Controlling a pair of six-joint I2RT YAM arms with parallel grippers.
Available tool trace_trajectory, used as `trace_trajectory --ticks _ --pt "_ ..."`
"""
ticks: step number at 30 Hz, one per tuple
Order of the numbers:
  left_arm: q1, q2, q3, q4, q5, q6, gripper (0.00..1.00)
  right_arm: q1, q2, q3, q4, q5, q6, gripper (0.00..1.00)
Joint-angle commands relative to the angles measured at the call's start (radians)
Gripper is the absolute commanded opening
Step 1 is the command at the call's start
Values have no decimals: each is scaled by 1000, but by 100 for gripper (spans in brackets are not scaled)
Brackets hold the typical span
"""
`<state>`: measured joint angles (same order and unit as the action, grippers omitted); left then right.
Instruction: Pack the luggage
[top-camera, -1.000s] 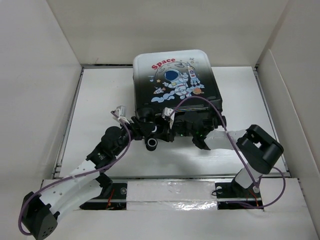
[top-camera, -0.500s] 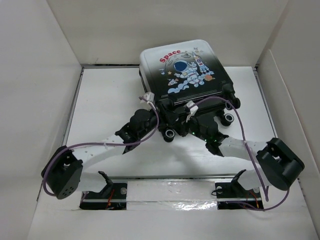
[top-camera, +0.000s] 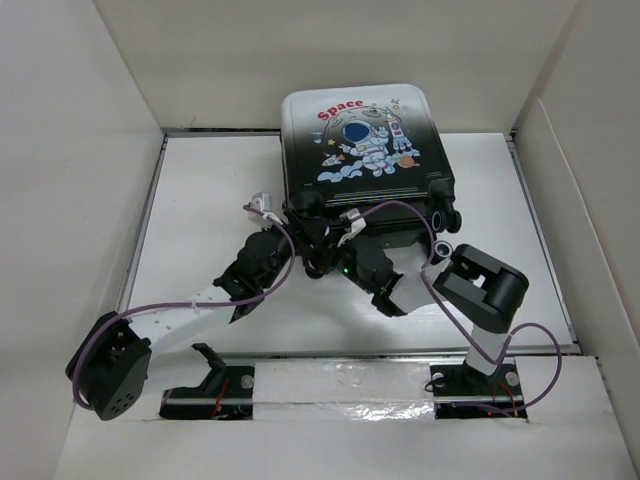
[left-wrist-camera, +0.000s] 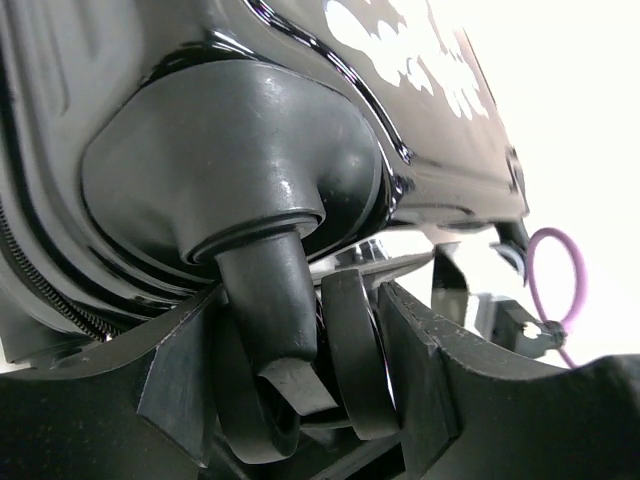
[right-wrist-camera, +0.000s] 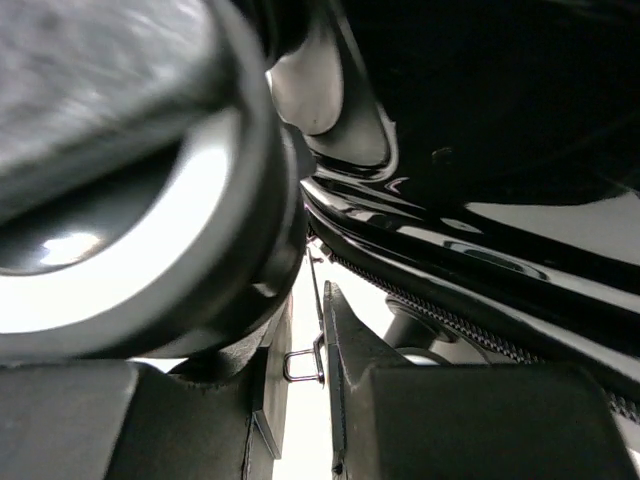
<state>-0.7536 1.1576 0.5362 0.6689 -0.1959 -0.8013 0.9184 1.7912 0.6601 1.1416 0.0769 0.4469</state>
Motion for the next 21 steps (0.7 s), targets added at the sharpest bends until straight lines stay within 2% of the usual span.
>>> trace_trajectory --ticks 1,5,6,8,9,11,12,13,15,16,18,21 --pt "-66 -90 15 360 144 -56 0 82 62 118 355 -137 168 0" --pt "-56 -101 -14 380 142 -78 0 82 126 125 399 -187 197 0" --pt "-43 -105 -21 383 141 -84 0 82 117 101 396 -192 176 5" --pt "-32 -122 -34 385 150 -93 0 82 91 53 369 -174 144 21" --pt "-17 -127 -39 377 154 -98 0 82 56 26 362 -148 116 39" --pt "-1 -148 -53 376 165 -102 0 82 10 -55 302 -129 86 54" --pt "16 -154 -58 364 167 -110 0 82 -19 -80 272 -106 54 65" --pt "28 -160 -59 354 185 -113 0 82 -85 -129 207 -95 32 69" --pt "52 -164 -65 339 223 -119 0 82 -157 -166 118 -47 -23 76" --pt "75 -167 -71 337 245 -134 0 82 -195 -183 75 -31 -42 76" --pt "111 -165 -85 333 288 -159 0 82 -300 -221 -98 26 -92 75" --pt "140 -161 -105 331 326 -180 2 82 -429 -240 -224 88 -160 71"
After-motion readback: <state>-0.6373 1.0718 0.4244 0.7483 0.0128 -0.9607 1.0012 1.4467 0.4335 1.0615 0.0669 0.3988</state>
